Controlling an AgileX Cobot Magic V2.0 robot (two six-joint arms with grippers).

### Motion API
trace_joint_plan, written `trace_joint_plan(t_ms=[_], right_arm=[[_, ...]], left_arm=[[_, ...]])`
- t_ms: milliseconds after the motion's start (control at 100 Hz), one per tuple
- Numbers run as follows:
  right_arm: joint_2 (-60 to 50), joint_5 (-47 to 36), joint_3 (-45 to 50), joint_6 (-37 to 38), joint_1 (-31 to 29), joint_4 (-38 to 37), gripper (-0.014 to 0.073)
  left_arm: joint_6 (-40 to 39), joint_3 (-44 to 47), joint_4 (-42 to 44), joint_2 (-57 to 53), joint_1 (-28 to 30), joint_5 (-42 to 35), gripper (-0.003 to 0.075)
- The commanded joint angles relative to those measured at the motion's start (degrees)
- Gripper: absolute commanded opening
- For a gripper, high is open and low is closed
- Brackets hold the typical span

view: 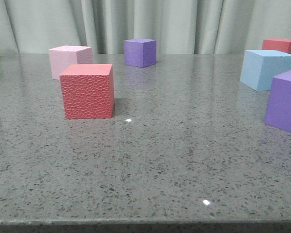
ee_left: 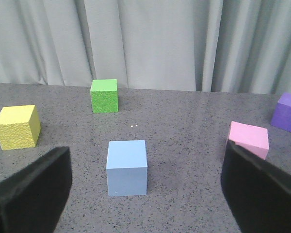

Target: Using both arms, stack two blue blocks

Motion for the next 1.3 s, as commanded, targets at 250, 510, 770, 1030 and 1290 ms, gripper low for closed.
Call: trace_joint_plan(t_ms=[250, 510, 770, 1030, 1290], right_arm=[[3.4, -1.1, -3.9, -0.1, -0.4, 1.1, 0.0624], [16.3, 9.3, -16.4, -0.5, 0.1, 1.4, 0.0624], [34.5, 17.4, -33.2, -0.7, 2.3, 2.1, 0.0624], [52.8, 28.5, -51.7, -0.7, 4.0, 2.5, 0.0624], [66.9, 36.0, -64.8, -1.3, 4.0, 3.6, 0.0624]], left_arm=[[0.0, -1.8, -1.0, 1.9, 0.1, -4.5, 0.0611], [0.0, -1.8, -1.0, 4.8, 0.1, -3.5, 0.0610], [0.0, -1.8, -1.0, 4.8, 0.1, -3.0, 0.0610], [0.0, -1.8, -1.0, 4.8, 0.1, -1.9, 0.0610], [0.0, -1.8, -1.0, 4.8, 0.1, -1.1, 0.0610]])
